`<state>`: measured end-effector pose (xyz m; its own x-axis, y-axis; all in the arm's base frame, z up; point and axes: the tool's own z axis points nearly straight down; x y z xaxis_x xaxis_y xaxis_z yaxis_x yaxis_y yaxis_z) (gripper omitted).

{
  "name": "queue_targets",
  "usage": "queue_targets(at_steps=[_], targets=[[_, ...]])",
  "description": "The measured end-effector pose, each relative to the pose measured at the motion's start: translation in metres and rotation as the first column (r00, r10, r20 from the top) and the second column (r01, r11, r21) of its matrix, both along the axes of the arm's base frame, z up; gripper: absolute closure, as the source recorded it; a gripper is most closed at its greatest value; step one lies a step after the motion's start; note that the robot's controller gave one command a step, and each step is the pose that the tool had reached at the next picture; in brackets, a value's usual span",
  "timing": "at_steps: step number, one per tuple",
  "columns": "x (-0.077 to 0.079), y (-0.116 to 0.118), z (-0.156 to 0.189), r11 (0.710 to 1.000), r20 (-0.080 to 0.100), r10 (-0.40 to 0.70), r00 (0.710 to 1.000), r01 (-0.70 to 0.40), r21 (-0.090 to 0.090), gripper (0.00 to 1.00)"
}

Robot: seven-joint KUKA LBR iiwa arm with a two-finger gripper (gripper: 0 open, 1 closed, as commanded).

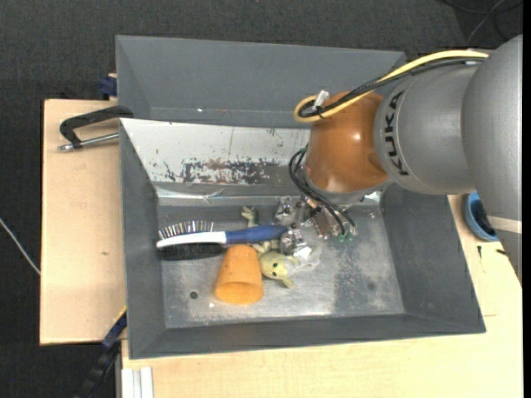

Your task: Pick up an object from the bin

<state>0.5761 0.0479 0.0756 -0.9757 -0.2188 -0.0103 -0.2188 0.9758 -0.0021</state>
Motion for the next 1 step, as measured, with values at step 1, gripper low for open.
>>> queue_targets(at_steps=[1], targets=[[-0.0255, 0.0236, 0.1377, 0.997, 0.002, 0.072, 0.997, -0.072, 0.002, 1.0]])
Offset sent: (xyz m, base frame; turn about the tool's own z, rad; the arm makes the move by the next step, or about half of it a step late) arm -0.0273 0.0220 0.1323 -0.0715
